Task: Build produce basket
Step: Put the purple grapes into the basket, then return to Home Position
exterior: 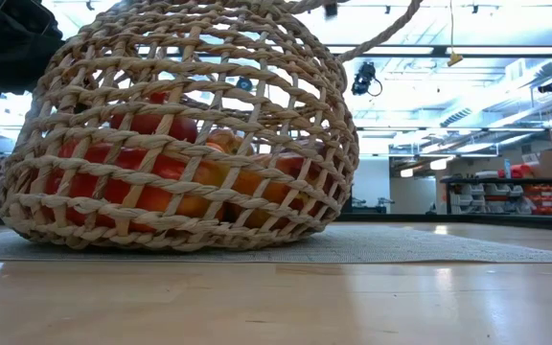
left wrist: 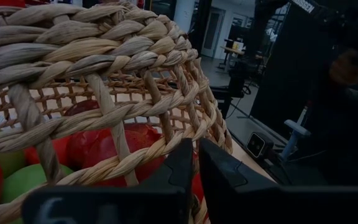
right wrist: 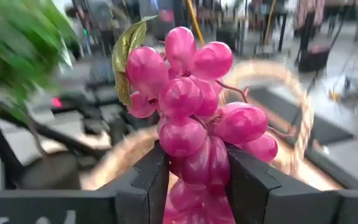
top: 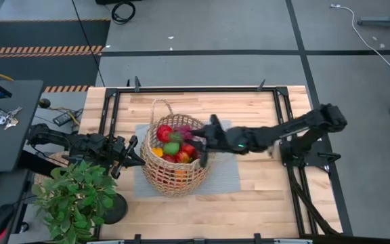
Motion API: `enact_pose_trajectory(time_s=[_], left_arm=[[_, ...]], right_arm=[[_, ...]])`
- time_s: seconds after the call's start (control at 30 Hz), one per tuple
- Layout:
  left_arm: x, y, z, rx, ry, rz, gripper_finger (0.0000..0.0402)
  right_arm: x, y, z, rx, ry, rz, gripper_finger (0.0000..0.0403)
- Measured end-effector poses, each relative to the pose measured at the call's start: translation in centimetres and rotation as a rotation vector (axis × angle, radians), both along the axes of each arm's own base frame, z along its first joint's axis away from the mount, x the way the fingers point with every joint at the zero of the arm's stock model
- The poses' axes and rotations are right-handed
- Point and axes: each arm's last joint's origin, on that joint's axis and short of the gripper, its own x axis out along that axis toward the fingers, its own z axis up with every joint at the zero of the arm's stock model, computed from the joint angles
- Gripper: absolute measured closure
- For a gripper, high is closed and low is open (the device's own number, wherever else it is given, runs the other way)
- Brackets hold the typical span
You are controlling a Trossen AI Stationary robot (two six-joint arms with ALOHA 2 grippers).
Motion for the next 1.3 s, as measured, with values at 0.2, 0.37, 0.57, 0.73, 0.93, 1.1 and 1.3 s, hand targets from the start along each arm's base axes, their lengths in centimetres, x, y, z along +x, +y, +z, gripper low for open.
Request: enact_pose_trajectory(time_s=[0.2,0.37,0.57,0.73,0.93,1.1,1.3], left_arm=[[0.0,0.0,0.0,0.000,0.000,0.000,0.0370],[0.0,0.0,0.0,0.000,0.000,0.000,0.0373],[0.0,0.0,0.0,0.000,0.000,0.000,0.0366],[0.0,0.0,0.0,0.000,0.000,0.000,0.0370],[0.0,0.0,0.0,0.000,0.000,0.000,0.0373],[0.0,0.0,0.0,0.000,0.001,0.000,0.0366],[0.0,0.0,0.0,0.000,0.000,0.000,0.0371]], right_arm=[[3.1,-3.7,-4.4,0.081,0.123,0.021,0.0261],[4.8,-6.4,-7.7,0.171,0.205,0.059,0.0261],[5.8,-7.5,-10.9,0.208,0.309,0.093,0.0261],[5.9,-7.5,-11.4,0.136,0.342,0.131,0.0246],[5.5,-7.4,-10.5,0.144,0.337,0.161,0.0180],[4.5,-6.9,-6.1,0.109,0.247,0.163,0.0133],[0.7,-6.0,0.1,0.071,0.117,0.132,0.0124]])
